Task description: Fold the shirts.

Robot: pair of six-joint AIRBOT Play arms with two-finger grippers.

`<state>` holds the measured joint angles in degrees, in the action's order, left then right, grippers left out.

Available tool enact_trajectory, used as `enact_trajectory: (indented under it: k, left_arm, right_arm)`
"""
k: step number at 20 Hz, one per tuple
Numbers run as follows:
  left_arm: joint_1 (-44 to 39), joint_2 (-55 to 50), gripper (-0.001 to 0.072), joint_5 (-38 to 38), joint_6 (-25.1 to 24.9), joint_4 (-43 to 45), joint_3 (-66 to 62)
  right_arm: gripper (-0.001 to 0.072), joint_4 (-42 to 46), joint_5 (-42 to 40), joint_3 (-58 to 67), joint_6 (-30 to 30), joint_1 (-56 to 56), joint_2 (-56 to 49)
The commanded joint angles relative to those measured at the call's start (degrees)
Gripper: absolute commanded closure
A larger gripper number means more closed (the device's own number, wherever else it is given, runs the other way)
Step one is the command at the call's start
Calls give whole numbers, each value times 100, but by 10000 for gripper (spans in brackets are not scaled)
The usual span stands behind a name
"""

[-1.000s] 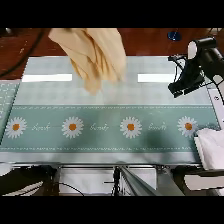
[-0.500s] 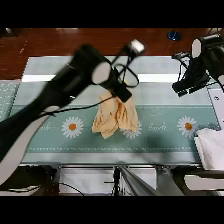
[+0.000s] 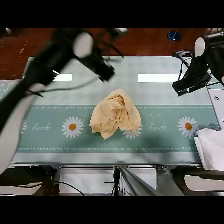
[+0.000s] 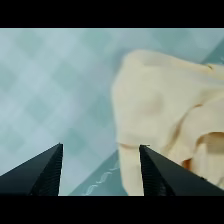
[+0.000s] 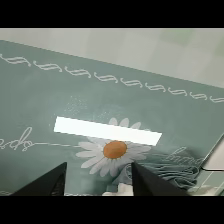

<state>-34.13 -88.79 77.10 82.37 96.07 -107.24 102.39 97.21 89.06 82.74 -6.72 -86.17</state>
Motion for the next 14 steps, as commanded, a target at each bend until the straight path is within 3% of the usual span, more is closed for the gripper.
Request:
enact_trajectory:
  k: [1, 2, 3, 5, 6, 8, 11, 13, 14]
  left_arm:
    - [1471, 562, 132, 531, 372, 107, -439]
    - [2002, 605, 231, 911, 61, -245, -374]
    - [2511, 603, 248, 1274, -245, -809, -214]
    - [3563, 601, 223, 1687, -476, -2452, 577]
    - [4030, 601, 144, 1718, -525, -3456, 1176]
    - [4625, 601, 121, 1727, -964, -4942, 2496]
    - [4730, 601, 122, 1674, -1423, -5195, 4269]
    - [4566, 601, 117, 1161, -1646, -5198, 5130]
    - [4463, 599, 76, 807, -1751, -5204, 5407]
  right_arm:
    - [249, -153, -42, 2, 2, -4, 9]
    - [249, -205, -66, 2, 2, -4, 9]
    - [249, -238, -101, 2, 4, -4, 9]
    - [249, -350, -168, 2, 17, -4, 9]
    - [249, -413, -184, 2, 17, -4, 9]
    - [248, -505, -201, 2, 13, -4, 9]
    - [240, -673, -308, 2, -79, 15, 9]
    - [219, -1202, -376, 2, -243, 103, -9]
    - [210, -1410, -382, -2, -247, 166, -24]
